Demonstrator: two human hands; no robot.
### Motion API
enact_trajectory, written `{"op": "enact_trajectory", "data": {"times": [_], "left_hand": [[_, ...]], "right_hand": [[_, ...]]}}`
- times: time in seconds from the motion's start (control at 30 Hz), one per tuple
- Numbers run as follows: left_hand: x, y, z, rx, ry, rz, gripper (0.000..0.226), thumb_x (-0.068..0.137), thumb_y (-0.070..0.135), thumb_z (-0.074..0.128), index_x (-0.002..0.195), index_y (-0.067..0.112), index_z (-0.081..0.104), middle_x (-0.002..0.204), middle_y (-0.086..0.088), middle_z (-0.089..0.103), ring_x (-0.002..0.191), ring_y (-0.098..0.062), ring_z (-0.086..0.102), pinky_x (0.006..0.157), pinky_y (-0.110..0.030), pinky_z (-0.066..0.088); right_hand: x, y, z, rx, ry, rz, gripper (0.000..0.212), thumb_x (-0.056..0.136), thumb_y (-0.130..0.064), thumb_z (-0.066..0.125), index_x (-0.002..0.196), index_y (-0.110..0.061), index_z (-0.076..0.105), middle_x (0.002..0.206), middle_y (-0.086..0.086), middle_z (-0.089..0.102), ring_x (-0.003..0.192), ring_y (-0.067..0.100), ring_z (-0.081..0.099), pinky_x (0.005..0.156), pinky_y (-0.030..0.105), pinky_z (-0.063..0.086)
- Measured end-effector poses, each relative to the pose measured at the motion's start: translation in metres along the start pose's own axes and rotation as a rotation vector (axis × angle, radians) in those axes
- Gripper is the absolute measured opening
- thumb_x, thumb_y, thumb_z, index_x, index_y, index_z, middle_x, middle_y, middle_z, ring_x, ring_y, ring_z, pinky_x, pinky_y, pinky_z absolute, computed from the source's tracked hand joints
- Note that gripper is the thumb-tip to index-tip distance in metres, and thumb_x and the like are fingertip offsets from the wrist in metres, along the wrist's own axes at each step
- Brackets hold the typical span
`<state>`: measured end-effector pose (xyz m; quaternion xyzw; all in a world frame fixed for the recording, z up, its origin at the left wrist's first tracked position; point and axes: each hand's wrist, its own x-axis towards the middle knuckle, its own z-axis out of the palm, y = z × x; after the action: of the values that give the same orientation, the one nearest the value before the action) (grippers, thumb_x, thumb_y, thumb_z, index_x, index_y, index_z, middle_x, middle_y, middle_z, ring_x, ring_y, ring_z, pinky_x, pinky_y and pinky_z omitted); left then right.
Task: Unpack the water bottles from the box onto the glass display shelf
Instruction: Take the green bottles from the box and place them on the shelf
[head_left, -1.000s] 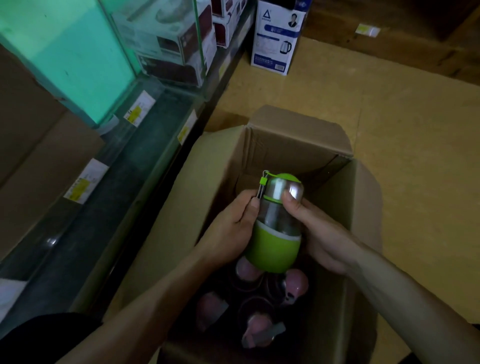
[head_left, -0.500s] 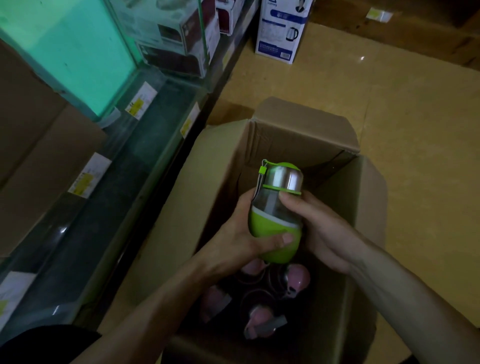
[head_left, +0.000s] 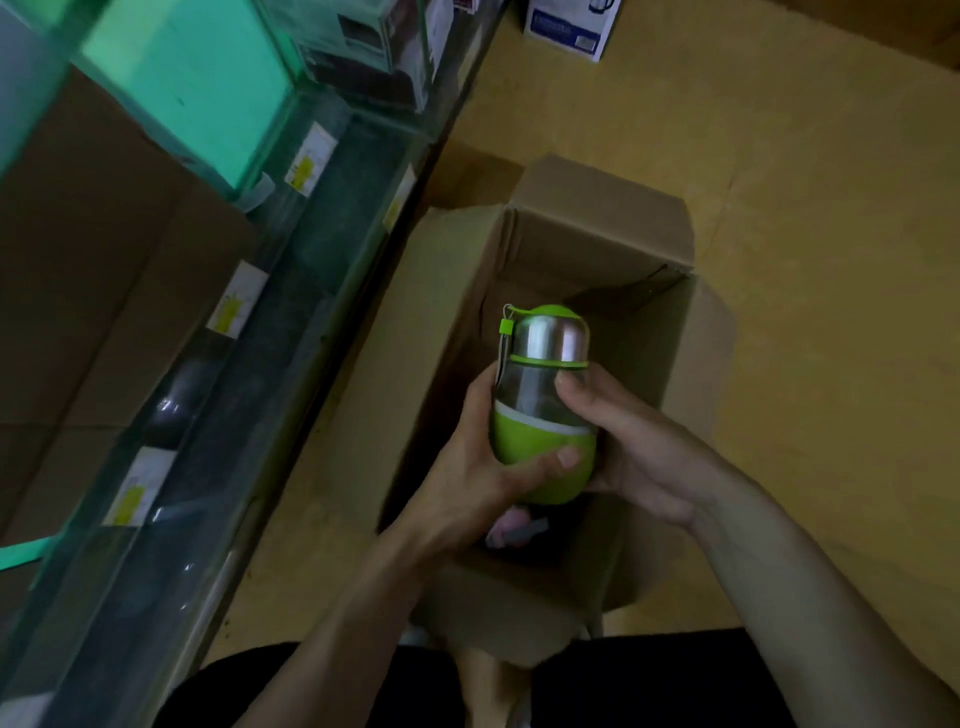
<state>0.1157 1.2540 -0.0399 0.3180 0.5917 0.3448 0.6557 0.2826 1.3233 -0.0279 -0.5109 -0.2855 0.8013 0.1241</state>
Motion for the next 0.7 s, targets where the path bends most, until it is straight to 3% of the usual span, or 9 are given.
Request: {"op": "enact_trajectory", "data": {"times": [0.1,0.3,0.5,0.7], "left_hand": [[-0.038,0.008,0.002,-0.020,0.002,-0.057,0.095,0.074,0.028,0.090,0.150,0.037,0.034,0.130,0.012,0.064,0.117,-0.008,0.066,0.092,-0.034,0.059],[-0.111,0.045,0.013,0.004,0.017,-0.093,0.090,0.072,0.031,0.090,0.146,0.040,0.039,0.137,0.006,0.058,0.115,-0.003,0.065,0.084,-0.020,0.056],[-0.176,0.143,0.023,-0.020,-0.026,-0.097,0.085,0.079,0.015,0.083,0.148,0.030,0.037,0.127,0.006,0.067,0.111,-0.008,0.068,0.083,-0.021,0.056],[-0.242,0.259,0.027,-0.047,-0.064,-0.041,0.085,0.079,0.024,0.083,0.149,0.032,0.035,0.125,0.007,0.069,0.112,-0.013,0.069,0.087,-0.031,0.059]], "right_hand": [[-0.034,0.003,0.013,0.036,-0.032,0.047,0.048,0.089,-0.044,0.063,0.136,-0.038,0.060,0.134,-0.003,0.069,0.123,0.025,0.067,0.090,0.056,0.059],[-0.106,0.000,0.049,0.075,0.007,0.076,0.046,0.092,-0.043,0.062,0.137,-0.038,0.061,0.144,0.002,0.060,0.130,0.023,0.062,0.086,0.047,0.062],[-0.194,-0.066,0.087,0.074,0.004,0.032,0.048,0.093,-0.042,0.060,0.141,-0.039,0.057,0.142,-0.005,0.063,0.126,0.019,0.065,0.088,0.049,0.062],[-0.291,-0.152,0.127,0.035,-0.034,-0.032,0.050,0.094,-0.043,0.058,0.143,-0.037,0.054,0.137,-0.003,0.067,0.125,0.023,0.066,0.089,0.051,0.061]]}}
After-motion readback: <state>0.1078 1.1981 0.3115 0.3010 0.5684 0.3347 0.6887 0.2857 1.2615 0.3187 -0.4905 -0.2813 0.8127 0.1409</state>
